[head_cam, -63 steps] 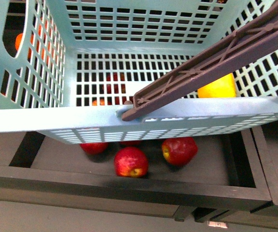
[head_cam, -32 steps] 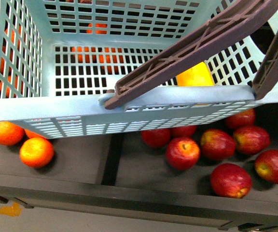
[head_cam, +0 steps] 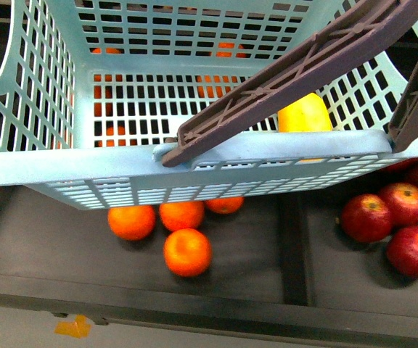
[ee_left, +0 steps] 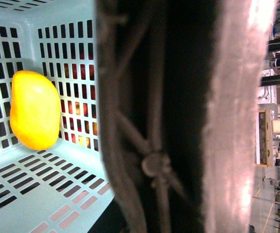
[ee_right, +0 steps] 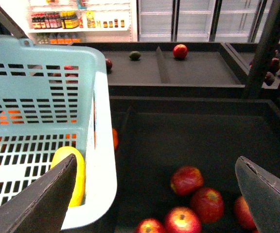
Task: Pick mango and avocado into basket
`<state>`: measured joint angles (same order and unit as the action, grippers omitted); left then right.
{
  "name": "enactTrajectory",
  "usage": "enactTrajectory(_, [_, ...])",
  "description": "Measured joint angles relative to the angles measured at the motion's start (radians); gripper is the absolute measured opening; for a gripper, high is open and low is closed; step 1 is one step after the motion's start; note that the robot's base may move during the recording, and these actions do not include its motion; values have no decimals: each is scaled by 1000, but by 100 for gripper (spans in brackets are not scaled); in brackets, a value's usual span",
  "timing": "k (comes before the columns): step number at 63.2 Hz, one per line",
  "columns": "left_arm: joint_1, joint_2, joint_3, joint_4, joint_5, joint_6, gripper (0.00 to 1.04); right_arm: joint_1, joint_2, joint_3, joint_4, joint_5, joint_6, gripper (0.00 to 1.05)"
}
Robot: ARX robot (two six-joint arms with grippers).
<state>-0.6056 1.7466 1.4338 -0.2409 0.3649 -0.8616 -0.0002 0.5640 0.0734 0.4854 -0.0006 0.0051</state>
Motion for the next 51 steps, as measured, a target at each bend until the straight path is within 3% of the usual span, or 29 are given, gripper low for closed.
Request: enactTrajectory(51, [0, 0, 0, 0, 3, 0, 13, 0, 0, 0, 0, 0, 0, 96])
